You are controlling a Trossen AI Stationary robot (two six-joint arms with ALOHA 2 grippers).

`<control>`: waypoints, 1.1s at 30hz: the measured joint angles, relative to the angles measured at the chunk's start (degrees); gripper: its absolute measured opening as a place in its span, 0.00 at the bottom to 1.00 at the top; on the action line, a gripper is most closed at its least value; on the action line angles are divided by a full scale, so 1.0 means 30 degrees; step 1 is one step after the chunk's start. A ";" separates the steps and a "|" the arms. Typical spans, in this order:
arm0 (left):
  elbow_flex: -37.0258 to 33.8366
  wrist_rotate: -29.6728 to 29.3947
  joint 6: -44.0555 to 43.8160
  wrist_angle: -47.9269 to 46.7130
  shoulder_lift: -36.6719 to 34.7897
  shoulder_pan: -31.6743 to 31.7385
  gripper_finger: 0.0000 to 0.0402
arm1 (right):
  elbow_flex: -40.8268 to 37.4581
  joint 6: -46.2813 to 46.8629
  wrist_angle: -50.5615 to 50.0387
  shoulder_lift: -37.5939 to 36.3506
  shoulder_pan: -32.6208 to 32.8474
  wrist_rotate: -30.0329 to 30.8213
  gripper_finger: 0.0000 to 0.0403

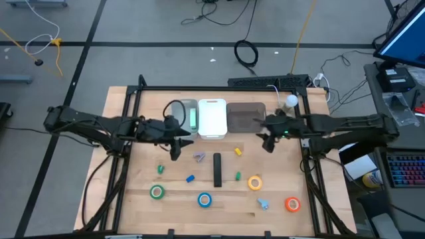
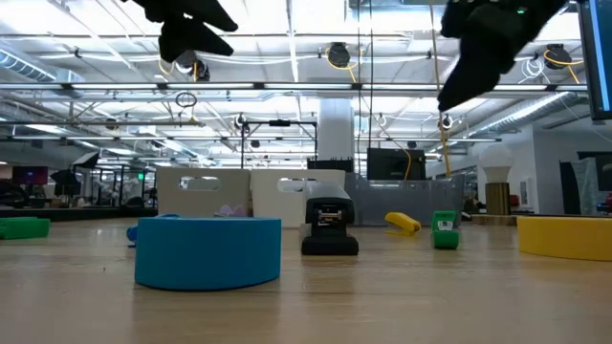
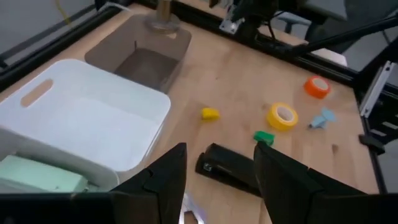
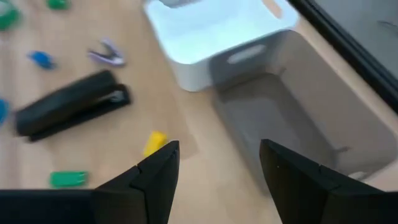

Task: Pick and place Stapler, Stapler remover, tape
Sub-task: Put the black stapler into the gray bin

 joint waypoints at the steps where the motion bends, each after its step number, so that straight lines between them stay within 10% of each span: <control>1: 0.0000 -0.0370 -0.0075 0.0553 0.0261 -0.0203 0.46 | -0.0464 0.0042 0.0228 -0.0695 0.0004 -0.0385 0.53; 16: 0.3162 -0.3424 -0.2139 0.6389 0.7729 -0.2144 0.46 | -0.3627 0.0384 0.0322 -0.9066 0.0000 -0.5169 0.53; 33: 1.6746 -0.3804 -1.3502 -0.9421 1.5918 -0.2554 0.46 | -0.4675 -0.0626 0.0355 -1.2538 0.0000 -0.5218 0.53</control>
